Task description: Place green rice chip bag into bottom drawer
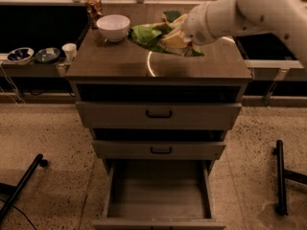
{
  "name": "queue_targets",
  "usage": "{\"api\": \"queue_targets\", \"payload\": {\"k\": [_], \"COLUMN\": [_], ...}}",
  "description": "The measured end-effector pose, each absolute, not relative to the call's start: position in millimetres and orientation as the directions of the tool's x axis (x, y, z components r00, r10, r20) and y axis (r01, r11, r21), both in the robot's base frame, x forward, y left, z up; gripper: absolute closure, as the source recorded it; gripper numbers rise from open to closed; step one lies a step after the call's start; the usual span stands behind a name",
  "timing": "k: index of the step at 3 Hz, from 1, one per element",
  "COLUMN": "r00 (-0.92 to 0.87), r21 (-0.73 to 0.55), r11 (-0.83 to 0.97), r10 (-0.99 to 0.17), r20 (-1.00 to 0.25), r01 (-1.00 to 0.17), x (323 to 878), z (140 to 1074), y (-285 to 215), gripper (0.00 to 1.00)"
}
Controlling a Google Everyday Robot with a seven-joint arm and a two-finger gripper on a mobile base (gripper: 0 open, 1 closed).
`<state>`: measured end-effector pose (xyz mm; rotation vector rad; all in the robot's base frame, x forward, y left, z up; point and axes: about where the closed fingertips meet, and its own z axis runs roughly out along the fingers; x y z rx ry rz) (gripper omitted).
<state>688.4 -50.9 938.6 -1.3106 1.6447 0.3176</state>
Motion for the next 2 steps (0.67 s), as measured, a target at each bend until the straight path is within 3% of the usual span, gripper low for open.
{"api": "queue_targets", "payload": {"k": [2], "r00": [-0.017], "r21": [-0.352], "r11": [0.390], "r10": [-0.690], "r20": [-0.723], "r01": [-0.851], "x": [602.8], "z": [880.6], "y": [-171.6], "gripper": [1.00]}}
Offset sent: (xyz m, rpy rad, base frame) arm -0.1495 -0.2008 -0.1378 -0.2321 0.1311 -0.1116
